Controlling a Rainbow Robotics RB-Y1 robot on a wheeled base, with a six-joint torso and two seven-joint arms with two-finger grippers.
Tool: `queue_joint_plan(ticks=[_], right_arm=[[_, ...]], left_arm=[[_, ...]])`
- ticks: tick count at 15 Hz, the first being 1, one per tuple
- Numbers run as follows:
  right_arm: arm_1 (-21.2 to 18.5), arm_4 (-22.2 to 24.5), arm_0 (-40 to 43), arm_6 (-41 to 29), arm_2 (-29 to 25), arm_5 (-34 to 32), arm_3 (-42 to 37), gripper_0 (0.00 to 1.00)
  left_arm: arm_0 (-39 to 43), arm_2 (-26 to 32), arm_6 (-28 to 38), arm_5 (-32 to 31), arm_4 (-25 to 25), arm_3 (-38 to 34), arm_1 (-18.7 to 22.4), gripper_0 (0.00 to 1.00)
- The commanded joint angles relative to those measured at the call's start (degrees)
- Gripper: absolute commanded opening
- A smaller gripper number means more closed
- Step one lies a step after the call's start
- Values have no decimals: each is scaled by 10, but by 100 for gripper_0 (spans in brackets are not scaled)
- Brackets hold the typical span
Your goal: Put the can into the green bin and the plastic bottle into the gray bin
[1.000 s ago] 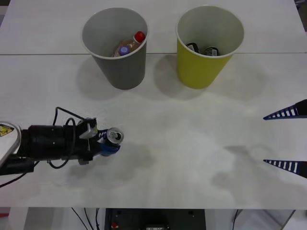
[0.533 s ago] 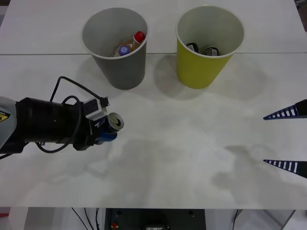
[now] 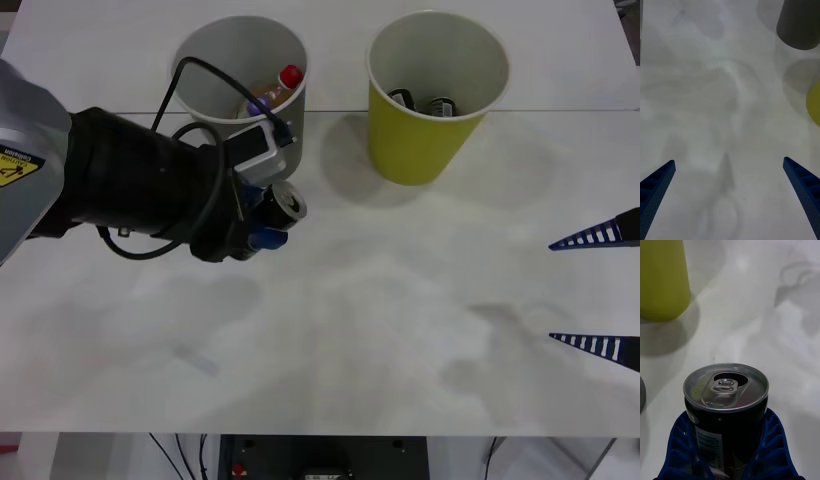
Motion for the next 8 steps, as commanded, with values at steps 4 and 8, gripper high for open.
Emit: queue_joint_plan(ticks=[4, 8], right_arm=[[0, 0, 0, 0, 0, 0, 0, 100], [0, 0, 0, 0, 0, 0, 0, 100]], left_arm=[[-181, -28, 29, -64, 1, 131, -86, 1], [-307, -29, 80, -62, -4, 286, -147, 1]])
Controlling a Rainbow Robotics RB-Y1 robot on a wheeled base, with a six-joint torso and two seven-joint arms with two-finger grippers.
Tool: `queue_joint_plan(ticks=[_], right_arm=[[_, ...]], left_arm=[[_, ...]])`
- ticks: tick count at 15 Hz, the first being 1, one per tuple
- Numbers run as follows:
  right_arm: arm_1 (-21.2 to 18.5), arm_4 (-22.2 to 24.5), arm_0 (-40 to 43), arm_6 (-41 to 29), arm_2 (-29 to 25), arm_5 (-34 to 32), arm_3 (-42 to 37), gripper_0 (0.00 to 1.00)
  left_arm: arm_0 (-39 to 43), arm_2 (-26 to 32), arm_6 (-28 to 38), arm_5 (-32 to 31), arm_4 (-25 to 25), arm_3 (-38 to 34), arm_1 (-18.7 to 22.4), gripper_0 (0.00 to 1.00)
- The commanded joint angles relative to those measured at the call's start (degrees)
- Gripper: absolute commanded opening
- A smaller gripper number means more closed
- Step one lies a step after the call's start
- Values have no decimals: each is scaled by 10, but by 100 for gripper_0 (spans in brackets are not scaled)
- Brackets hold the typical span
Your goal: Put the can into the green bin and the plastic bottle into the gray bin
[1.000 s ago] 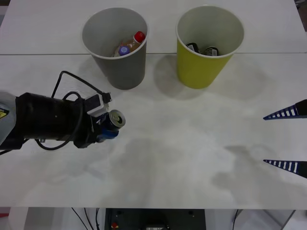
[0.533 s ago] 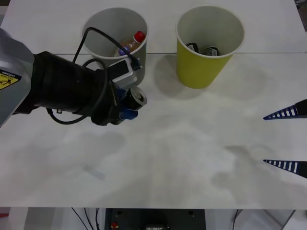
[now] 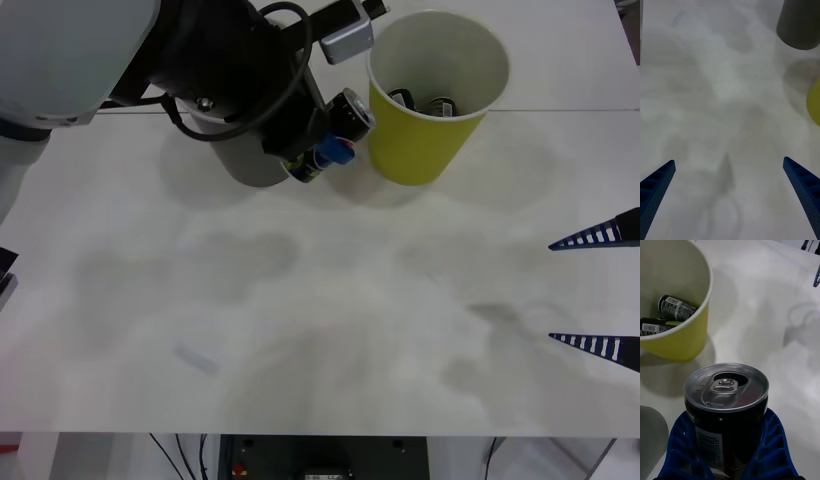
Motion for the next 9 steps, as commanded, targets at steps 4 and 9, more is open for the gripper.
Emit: queue_joint_plan(ticks=[4, 9], right_arm=[[0, 0, 0, 0, 0, 0, 0, 100], [0, 0, 0, 0, 0, 0, 0, 100]], left_arm=[[-187, -22, 29, 40, -17, 256, -79, 1], [-304, -109, 28, 136, -27, 442, -142, 1]])
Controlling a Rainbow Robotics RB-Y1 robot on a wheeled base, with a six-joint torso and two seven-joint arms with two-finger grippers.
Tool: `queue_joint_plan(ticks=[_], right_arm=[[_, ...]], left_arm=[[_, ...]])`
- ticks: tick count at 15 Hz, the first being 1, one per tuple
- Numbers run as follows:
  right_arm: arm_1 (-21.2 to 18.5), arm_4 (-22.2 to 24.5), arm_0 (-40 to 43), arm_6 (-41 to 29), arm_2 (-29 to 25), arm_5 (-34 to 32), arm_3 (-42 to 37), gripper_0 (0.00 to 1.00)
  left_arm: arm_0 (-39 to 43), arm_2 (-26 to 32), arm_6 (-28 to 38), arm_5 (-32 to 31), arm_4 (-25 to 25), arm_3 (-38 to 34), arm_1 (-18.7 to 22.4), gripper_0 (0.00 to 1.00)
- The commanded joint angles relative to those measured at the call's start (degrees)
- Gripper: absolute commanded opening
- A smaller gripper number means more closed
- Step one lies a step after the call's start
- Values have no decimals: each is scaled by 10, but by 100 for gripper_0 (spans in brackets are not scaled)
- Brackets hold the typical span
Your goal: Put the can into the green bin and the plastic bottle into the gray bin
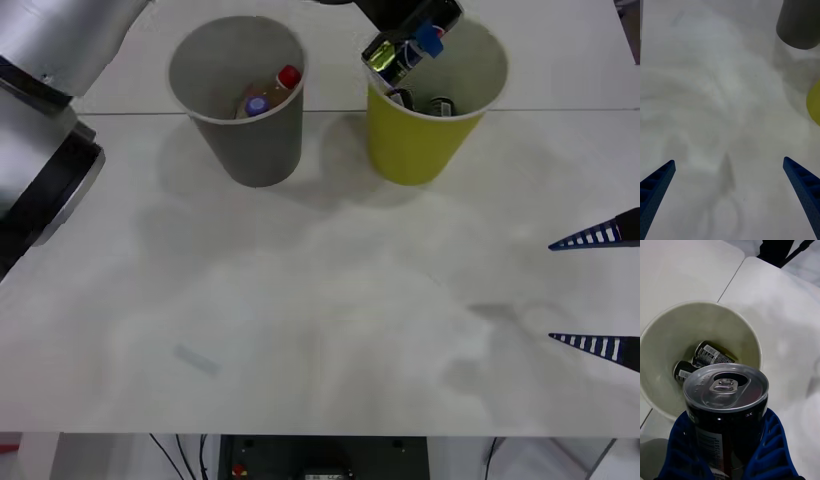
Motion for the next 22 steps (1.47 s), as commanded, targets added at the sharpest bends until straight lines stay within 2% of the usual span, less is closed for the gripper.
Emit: queue_joint_plan(ticks=[1, 5, 8, 10, 11, 12, 15, 17, 20, 22], right_arm=[[0, 0, 0, 0, 0, 0, 0, 100], [0, 0, 0, 0, 0, 0, 0, 100], [0, 0, 0, 0, 0, 0, 0, 100], [0, 0, 0, 0, 0, 0, 0, 100], [0, 0, 0, 0, 0, 0, 0, 100], [0, 0, 0, 0, 0, 0, 0, 100], [0, 0, 0, 0, 0, 0, 0, 100], [0, 0, 0, 0, 0, 0, 0, 100], [0, 0, 0, 0, 0, 0, 0, 100], [0, 0, 0, 0, 0, 0, 0, 100]], left_arm=[[-33, -5, -7, 61, -11, 95, -40, 1], [-39, -5, -8, 149, -14, 156, -66, 1], [-38, -5, -9, 165, -13, 164, -68, 3], [-39, -5, -10, 165, -10, 164, -68, 10], [-38, -5, -15, 165, -8, 164, -68, 31], [-37, -5, -26, 165, -6, 164, -68, 99], [-32, -4, -39, 157, 2, 164, -67, 100], [-19, -4, -69, 135, 11, 145, -51, 100], [57, 21, -69, 104, 27, 18, 12, 100], [98, 62, -99, 48, 39, -45, 54, 100]])
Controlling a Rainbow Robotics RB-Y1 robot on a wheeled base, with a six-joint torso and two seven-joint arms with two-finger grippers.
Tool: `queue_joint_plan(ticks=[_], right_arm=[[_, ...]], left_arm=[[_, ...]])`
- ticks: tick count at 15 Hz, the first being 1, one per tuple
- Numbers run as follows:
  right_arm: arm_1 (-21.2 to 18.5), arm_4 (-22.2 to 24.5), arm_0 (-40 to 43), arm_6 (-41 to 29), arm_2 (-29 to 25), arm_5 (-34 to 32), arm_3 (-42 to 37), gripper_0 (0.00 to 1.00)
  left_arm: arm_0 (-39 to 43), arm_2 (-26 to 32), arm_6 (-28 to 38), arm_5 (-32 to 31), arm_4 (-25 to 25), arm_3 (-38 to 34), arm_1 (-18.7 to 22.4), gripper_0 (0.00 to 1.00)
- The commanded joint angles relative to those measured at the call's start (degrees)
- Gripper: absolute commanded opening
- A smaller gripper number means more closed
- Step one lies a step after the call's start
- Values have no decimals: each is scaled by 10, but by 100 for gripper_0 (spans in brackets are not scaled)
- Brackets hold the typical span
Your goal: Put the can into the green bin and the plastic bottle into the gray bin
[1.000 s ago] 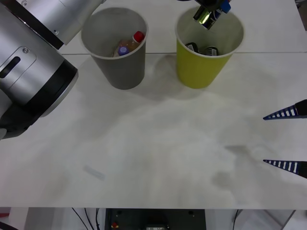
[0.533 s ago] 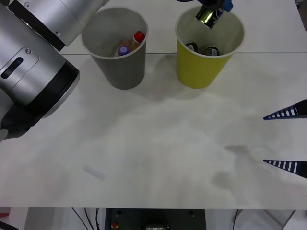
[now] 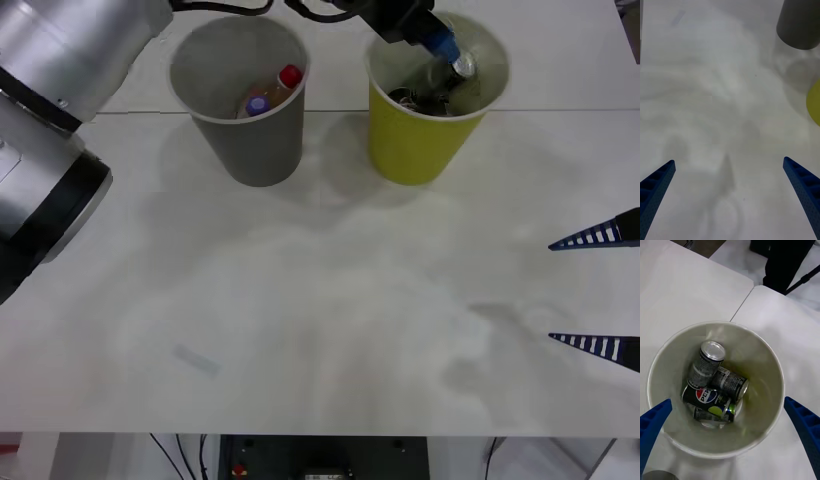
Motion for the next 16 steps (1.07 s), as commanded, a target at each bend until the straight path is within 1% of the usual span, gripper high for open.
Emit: queue_joint_plan(ticks=[1, 2, 3, 6, 9, 10, 11, 13, 16], right_arm=[[0, 0, 0, 0, 0, 0, 0, 100], [0, 0, 0, 0, 0, 0, 0, 100], [0, 0, 0, 0, 0, 0, 0, 100], [0, 0, 0, 0, 0, 0, 0, 100], [0, 0, 0, 0, 0, 0, 0, 100], [0, 0, 0, 0, 0, 0, 0, 100], [0, 0, 0, 0, 0, 0, 0, 100], [0, 0, 0, 0, 0, 0, 0, 100], [0, 0, 0, 0, 0, 0, 0, 100]], left_arm=[[50, 56, -43, -71, 25, -72, 54, 100], [65, 73, -63, -90, 50, -85, 76, 100], [86, 87, -82, -107, 75, -106, 108, 100], [154, 113, -136, -119, 121, -187, 191, 100], [233, 139, -196, -119, 153, -280, 268, 100], [257, 148, -212, -119, 160, -303, 285, 100], [298, 171, -238, -120, 170, -339, 306, 100], [377, 230, -286, -137, 176, -395, 322, 100], [500, 309, -355, -144, 179, -461, 323, 100]])
